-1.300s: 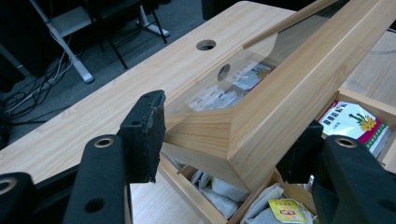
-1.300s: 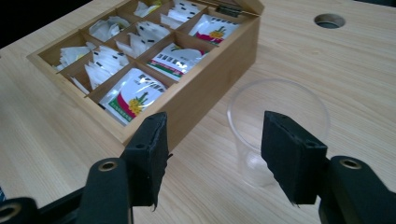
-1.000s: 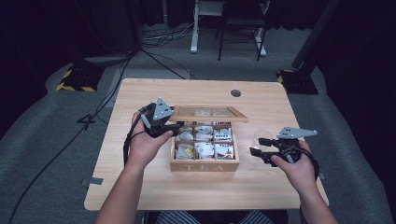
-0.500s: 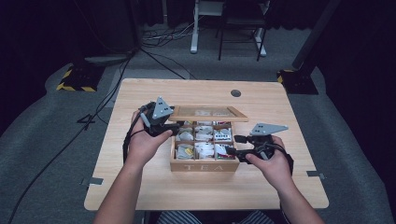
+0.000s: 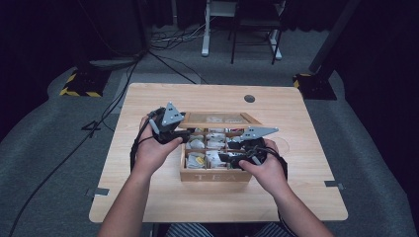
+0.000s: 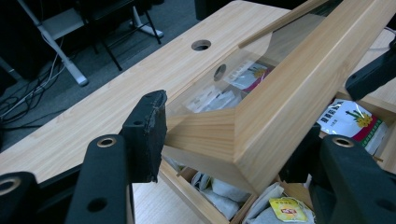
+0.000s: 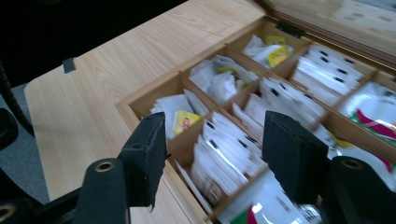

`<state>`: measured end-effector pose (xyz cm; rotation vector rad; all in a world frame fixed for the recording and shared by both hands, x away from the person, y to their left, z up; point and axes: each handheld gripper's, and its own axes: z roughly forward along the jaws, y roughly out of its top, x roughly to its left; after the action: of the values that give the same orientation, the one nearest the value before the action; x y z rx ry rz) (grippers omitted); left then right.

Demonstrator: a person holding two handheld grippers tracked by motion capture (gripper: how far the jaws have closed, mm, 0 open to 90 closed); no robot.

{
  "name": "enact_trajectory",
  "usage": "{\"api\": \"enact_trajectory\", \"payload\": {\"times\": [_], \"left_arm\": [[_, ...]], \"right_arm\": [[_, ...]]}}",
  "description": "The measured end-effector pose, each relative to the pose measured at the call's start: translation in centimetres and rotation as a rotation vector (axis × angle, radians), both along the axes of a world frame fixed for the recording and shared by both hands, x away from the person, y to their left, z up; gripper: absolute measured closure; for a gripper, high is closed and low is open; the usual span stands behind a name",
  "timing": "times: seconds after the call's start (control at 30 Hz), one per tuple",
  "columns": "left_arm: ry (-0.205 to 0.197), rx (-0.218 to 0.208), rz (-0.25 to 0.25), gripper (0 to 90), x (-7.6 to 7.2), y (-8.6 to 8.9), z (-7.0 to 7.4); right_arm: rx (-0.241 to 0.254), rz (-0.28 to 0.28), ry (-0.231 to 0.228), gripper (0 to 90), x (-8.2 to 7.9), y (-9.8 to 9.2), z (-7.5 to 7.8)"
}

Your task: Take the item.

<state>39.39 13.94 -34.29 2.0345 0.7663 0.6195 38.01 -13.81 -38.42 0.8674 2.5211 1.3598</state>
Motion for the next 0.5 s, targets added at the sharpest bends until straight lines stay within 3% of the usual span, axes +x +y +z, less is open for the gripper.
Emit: {"api": "enact_trajectory", "payload": {"times": [0.27, 0.5], "left_arm": [[-0.009, 0.01, 0.018, 44.2, -0.4, 0.1, -0.1], [-0.008, 0.01, 0.015, 44.2, -0.3, 0.1, -0.1]], "right_arm": [[-0.007, 0.07, -0.001, 44.1, 0.0, 4.0, -0.5], [-0.05, 0.1, -0.01, 50.0, 0.3, 6.5, -1.4]]}}
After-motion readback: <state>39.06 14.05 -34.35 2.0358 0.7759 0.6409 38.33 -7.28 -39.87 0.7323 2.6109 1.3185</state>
